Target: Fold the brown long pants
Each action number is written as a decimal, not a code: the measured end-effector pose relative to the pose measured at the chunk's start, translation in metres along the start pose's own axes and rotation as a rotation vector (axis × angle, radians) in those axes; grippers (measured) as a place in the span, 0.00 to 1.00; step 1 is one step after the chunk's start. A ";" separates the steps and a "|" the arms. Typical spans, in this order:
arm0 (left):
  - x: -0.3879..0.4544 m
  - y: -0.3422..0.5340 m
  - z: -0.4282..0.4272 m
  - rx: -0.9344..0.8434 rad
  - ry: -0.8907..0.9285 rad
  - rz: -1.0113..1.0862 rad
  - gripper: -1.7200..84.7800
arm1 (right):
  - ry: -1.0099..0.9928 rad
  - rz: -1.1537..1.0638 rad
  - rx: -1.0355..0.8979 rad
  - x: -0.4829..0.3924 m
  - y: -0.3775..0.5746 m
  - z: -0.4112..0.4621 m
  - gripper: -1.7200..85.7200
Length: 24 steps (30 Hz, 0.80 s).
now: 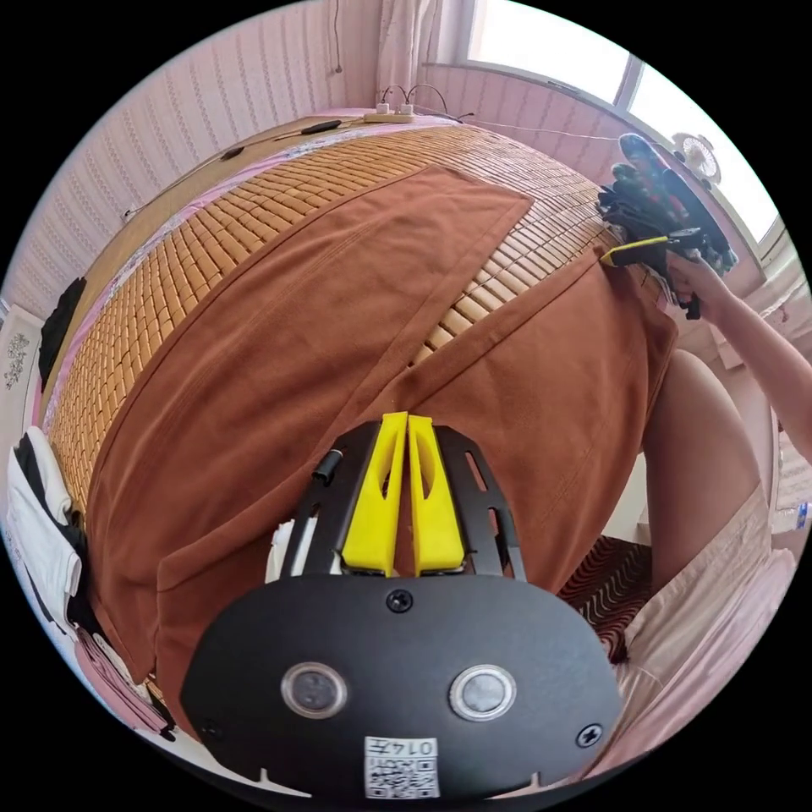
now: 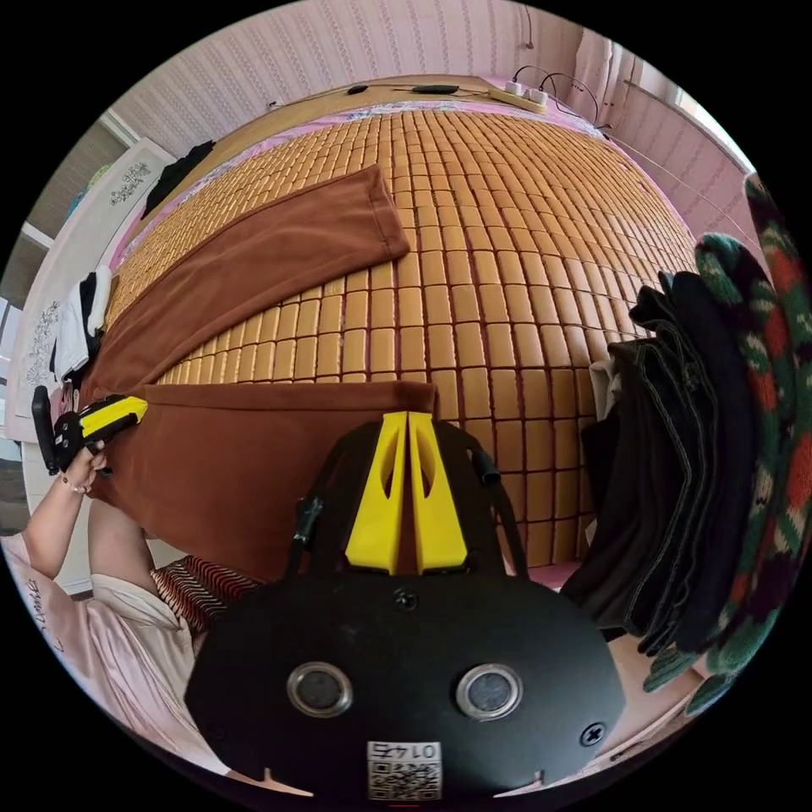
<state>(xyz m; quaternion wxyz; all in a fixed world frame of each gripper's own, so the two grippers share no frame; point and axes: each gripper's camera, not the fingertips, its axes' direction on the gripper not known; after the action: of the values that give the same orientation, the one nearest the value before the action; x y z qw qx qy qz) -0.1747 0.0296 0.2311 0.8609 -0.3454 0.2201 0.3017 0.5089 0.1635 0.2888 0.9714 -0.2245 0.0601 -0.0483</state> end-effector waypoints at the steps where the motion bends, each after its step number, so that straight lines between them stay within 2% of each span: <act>1: -0.010 0.006 -0.007 0.009 0.042 -0.052 0.01 | 0.010 -0.014 -0.040 -0.007 -0.007 -0.005 0.02; 4: -0.049 0.041 -0.041 0.122 0.139 -0.247 0.01 | 0.131 -0.085 0.012 -0.034 -0.020 -0.029 0.02; 6: -0.078 0.072 -0.065 0.172 0.140 -0.369 0.01 | 0.149 -0.131 0.058 -0.051 -0.033 -0.043 0.02; 9: -0.129 0.136 -0.110 0.199 -0.056 -0.557 0.01 | 0.105 -0.188 0.113 -0.081 -0.064 -0.056 0.02; 11: -0.174 0.191 -0.135 0.148 -0.216 -0.712 0.02 | 0.076 -0.207 0.133 -0.106 -0.093 -0.059 0.02; 14: -0.227 0.247 -0.151 0.088 -0.319 -0.865 0.02 | 0.090 -0.212 0.119 -0.137 -0.124 -0.051 0.02; 18: -0.279 0.276 -0.143 0.010 -0.385 -0.943 0.04 | 0.152 -0.166 0.036 -0.161 -0.148 -0.028 0.02; 19: -0.293 0.278 -0.135 -0.010 -0.387 -0.960 0.05 | 0.166 -0.156 0.088 -0.167 -0.149 -0.030 0.02; 22: -0.323 0.281 -0.114 -0.046 -0.318 -1.036 0.07 | 0.193 -0.137 0.095 -0.181 -0.155 -0.032 0.02; 24: -0.328 0.279 -0.115 0.008 -0.359 -1.005 0.07 | 0.219 -0.148 0.096 -0.191 -0.160 -0.035 0.02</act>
<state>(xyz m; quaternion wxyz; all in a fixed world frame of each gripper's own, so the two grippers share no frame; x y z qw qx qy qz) -0.6184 -0.0129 0.2179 0.9248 -0.3478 -0.1221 -0.0942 0.3048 0.0284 0.3466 0.9624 -0.1750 0.1467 -0.1469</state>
